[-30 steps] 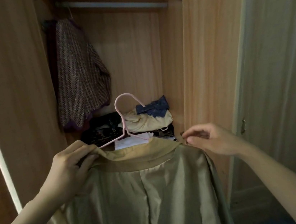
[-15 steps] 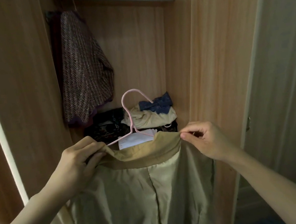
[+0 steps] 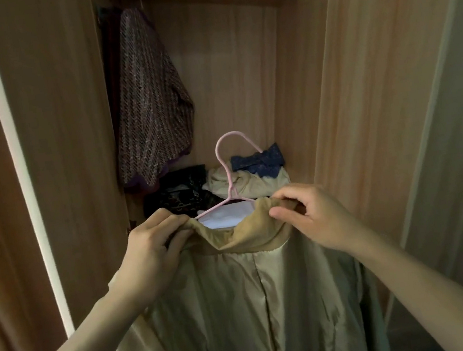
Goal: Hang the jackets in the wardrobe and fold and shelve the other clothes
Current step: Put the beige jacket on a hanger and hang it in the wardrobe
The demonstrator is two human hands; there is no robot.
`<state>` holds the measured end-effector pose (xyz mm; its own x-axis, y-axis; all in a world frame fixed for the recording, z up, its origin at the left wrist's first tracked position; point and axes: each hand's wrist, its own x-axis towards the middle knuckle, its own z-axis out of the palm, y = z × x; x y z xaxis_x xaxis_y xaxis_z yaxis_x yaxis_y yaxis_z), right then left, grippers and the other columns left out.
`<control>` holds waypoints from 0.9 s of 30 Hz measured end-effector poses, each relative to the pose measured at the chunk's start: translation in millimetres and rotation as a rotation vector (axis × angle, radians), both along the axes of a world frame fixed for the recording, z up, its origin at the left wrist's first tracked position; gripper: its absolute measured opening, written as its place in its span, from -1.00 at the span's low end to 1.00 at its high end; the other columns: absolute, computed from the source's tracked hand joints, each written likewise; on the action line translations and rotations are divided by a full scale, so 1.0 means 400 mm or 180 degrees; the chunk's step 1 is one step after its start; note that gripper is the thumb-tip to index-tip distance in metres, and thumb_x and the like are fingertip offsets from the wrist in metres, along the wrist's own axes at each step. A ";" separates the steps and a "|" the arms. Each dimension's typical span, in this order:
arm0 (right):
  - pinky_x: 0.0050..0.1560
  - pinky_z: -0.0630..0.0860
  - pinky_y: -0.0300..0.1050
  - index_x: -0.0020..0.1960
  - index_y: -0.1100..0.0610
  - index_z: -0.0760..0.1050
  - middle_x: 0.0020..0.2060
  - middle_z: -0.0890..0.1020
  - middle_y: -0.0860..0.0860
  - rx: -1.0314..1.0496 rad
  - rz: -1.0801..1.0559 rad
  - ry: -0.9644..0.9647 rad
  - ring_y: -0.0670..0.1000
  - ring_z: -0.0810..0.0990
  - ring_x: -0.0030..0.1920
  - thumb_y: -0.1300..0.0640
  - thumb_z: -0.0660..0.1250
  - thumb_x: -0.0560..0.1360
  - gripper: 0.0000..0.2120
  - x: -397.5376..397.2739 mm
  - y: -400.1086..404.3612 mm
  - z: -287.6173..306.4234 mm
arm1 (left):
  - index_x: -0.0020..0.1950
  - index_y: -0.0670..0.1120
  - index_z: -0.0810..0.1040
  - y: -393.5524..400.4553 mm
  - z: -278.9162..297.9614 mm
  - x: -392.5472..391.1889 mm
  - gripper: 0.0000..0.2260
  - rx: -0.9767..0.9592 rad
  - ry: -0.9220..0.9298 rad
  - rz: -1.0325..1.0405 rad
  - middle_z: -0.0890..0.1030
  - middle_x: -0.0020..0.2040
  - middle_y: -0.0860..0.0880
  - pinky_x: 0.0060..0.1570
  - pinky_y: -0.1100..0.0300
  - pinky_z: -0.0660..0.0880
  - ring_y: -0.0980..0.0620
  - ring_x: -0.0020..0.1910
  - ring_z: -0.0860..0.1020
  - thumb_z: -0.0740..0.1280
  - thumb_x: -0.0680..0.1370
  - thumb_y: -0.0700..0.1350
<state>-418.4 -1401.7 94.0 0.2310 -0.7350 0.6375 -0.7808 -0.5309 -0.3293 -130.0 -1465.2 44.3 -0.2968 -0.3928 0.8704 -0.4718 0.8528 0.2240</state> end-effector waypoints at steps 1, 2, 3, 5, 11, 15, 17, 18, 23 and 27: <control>-0.20 0.45 -0.10 -0.09 0.10 0.59 -0.28 0.58 -0.07 -0.0106 -0.0032 0.0088 -0.06 0.54 -0.24 0.07 0.37 0.55 -0.89 0.013 -0.013 -0.006 | 0.01 -0.13 0.66 -0.005 0.001 0.004 -0.88 0.0043 -0.0002 -0.0001 0.54 -0.14 0.05 -0.14 0.30 0.46 0.15 -0.18 0.53 0.35 0.53 -0.17; -0.21 0.44 -0.06 -0.12 0.12 0.58 -0.30 0.57 -0.05 -0.0210 -0.0064 0.0103 -0.05 0.52 -0.26 0.08 0.38 0.55 -0.88 0.024 -0.026 -0.012 | 0.01 -0.12 0.66 -0.010 0.003 0.010 -0.87 0.0104 0.0009 0.0001 0.55 -0.14 0.05 -0.14 0.27 0.47 0.14 -0.18 0.54 0.36 0.53 -0.14; -0.22 0.43 -0.05 -0.13 0.13 0.57 -0.32 0.55 -0.04 -0.0318 -0.0096 0.0067 -0.06 0.50 -0.28 0.08 0.37 0.54 -0.87 0.031 -0.037 -0.018 | 0.01 -0.11 0.66 -0.017 0.007 0.018 -0.87 0.0170 0.0015 0.0002 0.57 -0.14 0.05 -0.13 0.25 0.48 0.14 -0.17 0.55 0.38 0.52 -0.12; -0.23 0.43 -0.07 -0.13 0.14 0.57 -0.32 0.55 -0.05 -0.0460 -0.0193 -0.0089 -0.06 0.51 -0.28 0.06 0.33 0.52 -0.84 0.038 -0.054 -0.028 | 0.02 -0.07 0.66 -0.033 0.021 0.040 -0.85 0.0296 -0.0079 0.0006 0.61 -0.13 0.08 -0.09 0.24 0.48 0.15 -0.15 0.57 0.41 0.49 -0.06; -0.28 0.40 -0.32 -0.13 0.14 0.58 -0.31 0.60 0.01 -0.0470 -0.0300 -0.0469 -0.05 0.54 -0.26 0.17 0.38 0.53 -0.92 0.038 -0.071 -0.049 | -0.01 0.00 0.70 -0.086 0.057 0.118 -0.89 0.0578 -0.0496 -0.0227 0.62 -0.13 0.09 -0.09 0.29 0.47 0.13 -0.12 0.58 0.47 0.48 -0.12; -0.27 0.43 -0.22 -0.13 0.12 0.60 -0.31 0.62 -0.01 -0.0341 -0.0333 -0.0544 -0.01 0.56 -0.27 0.18 0.39 0.54 -0.93 0.039 -0.106 -0.064 | -0.07 0.03 0.71 -0.124 0.069 0.144 -0.92 0.0992 -0.0515 -0.0258 0.65 -0.14 0.09 -0.12 0.18 0.52 0.07 -0.13 0.61 0.49 0.49 -0.13; -0.24 0.47 -0.10 -0.13 0.10 0.59 -0.31 0.62 -0.02 -0.0309 -0.0320 -0.0607 -0.01 0.57 -0.27 0.09 0.35 0.54 -0.88 0.036 -0.139 -0.075 | -0.08 0.03 0.71 -0.151 0.068 0.151 -0.92 0.1134 -0.0557 -0.0263 0.66 -0.15 0.09 -0.13 0.16 0.54 0.07 -0.14 0.62 0.49 0.49 -0.15; -0.23 0.47 -0.06 -0.14 0.09 0.59 -0.32 0.62 -0.02 -0.0313 -0.0318 -0.0633 0.00 0.57 -0.28 0.05 0.33 0.53 -0.86 0.031 -0.159 -0.080 | -0.07 0.02 0.70 -0.163 0.066 0.148 -0.92 0.1092 -0.0569 -0.0232 0.66 -0.14 0.09 -0.12 0.16 0.53 0.08 -0.14 0.62 0.48 0.49 -0.15; -0.31 0.41 -0.07 -0.17 0.10 0.56 -0.38 0.56 -0.02 -0.0433 -0.0247 -0.0769 0.00 0.50 -0.35 0.14 0.36 0.56 -0.87 0.004 -0.266 -0.092 | 0.02 -0.04 0.63 -0.231 0.045 0.082 -0.85 0.0311 -0.0752 0.0078 0.56 -0.12 0.08 -0.12 0.17 0.49 0.13 -0.15 0.53 0.37 0.53 -0.01; -0.30 0.40 -0.12 -0.19 0.16 0.56 -0.37 0.57 0.03 -0.0671 -0.0235 -0.0703 0.00 0.52 -0.33 0.17 0.37 0.54 -0.86 -0.043 -0.352 -0.085 | 0.05 -0.02 0.57 -0.306 0.057 0.016 -0.80 0.0145 -0.0943 0.0293 0.49 -0.08 0.11 -0.15 0.15 0.50 0.13 -0.15 0.51 0.24 0.58 0.05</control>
